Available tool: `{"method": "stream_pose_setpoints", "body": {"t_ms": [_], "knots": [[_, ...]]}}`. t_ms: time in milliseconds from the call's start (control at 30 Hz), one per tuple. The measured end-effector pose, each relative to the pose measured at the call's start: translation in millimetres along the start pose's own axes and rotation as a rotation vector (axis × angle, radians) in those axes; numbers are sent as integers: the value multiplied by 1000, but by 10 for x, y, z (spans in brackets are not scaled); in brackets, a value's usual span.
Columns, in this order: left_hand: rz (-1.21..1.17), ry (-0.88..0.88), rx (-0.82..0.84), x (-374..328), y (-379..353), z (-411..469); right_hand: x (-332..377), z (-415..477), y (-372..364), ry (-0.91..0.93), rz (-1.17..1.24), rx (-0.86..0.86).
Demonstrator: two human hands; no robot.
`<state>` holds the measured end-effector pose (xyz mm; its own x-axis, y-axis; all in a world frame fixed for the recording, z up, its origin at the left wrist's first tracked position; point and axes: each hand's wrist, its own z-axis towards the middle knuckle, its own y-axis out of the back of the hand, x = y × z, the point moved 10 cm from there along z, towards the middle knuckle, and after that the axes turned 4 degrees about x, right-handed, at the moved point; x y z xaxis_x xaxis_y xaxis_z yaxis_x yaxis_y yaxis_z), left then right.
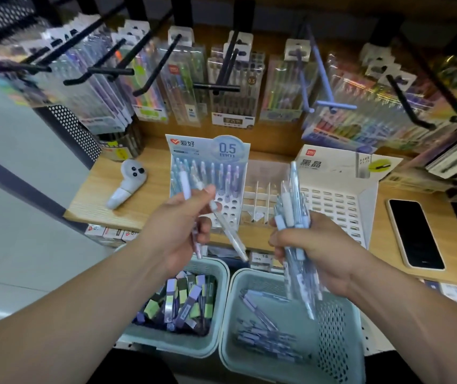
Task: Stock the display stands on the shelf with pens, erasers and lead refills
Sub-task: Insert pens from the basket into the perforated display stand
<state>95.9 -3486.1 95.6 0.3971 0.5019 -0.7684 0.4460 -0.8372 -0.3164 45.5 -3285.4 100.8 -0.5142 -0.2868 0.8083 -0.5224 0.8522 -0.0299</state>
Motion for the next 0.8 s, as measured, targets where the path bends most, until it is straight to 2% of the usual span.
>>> {"method": "stream_pose_setpoints", "body": {"t_ms": [100,233,400,500,633,800], "knots": [[-14,11,53,91,-186,-78,69,8,-76,44,57,-12],[-35,-26,30,81,-239,-94,133,-27,-320,82,55,91],[-34,-31,25,96,-290,-128,186,-63,-422,137,44,102],[117,-70,44,69,-331,-195,188,-65,-417,151,75,61],[407,-198,167,8,-481,-259,239,-34,-293,213,184,-37],[450,-112,309,116,-549,-295,272,-43,-196,235,310,-90]]}}
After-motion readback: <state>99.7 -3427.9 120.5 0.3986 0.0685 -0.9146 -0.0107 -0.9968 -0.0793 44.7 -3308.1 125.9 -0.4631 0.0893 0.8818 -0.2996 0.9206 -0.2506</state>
